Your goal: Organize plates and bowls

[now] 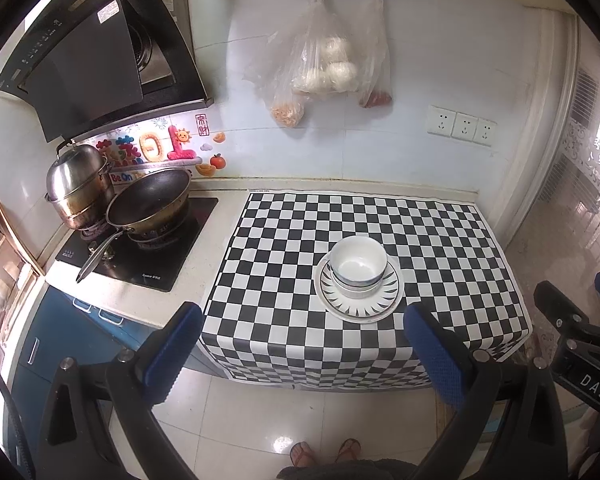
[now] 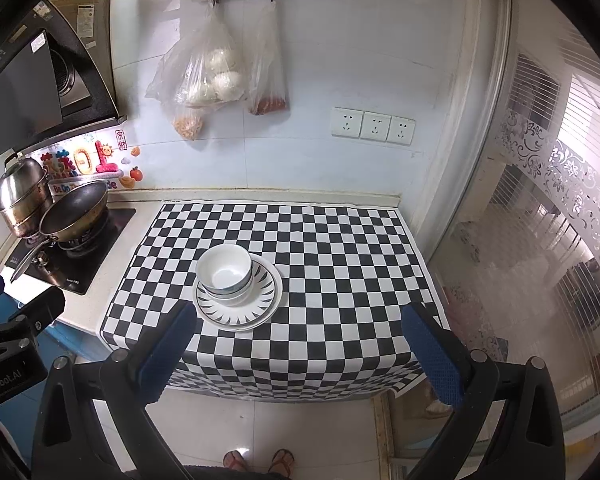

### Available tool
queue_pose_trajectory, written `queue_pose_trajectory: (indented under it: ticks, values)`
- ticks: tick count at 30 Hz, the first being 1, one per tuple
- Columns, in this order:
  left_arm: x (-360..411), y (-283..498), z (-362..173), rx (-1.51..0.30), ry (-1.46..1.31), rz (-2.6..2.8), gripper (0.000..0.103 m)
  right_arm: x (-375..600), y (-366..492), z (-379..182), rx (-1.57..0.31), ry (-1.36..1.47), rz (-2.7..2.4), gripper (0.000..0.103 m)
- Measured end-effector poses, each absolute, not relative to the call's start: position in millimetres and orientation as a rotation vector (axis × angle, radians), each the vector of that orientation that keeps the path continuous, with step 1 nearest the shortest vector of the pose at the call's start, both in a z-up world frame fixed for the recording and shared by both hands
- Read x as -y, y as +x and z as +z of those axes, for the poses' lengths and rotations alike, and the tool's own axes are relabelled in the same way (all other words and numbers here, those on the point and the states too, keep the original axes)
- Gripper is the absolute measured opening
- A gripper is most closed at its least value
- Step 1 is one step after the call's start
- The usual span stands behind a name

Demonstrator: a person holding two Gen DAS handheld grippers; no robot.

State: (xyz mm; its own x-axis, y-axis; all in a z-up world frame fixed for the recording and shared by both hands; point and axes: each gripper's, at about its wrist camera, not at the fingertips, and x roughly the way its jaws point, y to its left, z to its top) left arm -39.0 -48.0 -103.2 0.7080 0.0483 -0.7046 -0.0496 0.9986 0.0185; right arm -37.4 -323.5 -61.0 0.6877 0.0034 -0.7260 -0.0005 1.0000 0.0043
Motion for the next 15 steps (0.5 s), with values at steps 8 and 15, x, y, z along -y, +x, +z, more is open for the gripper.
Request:
queue_pose_trajectory:
  ticks: [8, 15]
  values:
    - [47.4, -40.2, -104.3, -0.789, -0.003, 0.059, 0.103, 325.0, -34.4, -61.8, -0.816, 0.005, 0.006, 0.103]
    - [49.2, -39.9, -104.5, -0.783, -0.001, 0.064, 0.103, 325.9, -30.8, -62.9, -0.814, 0.011, 0.007, 0.103]
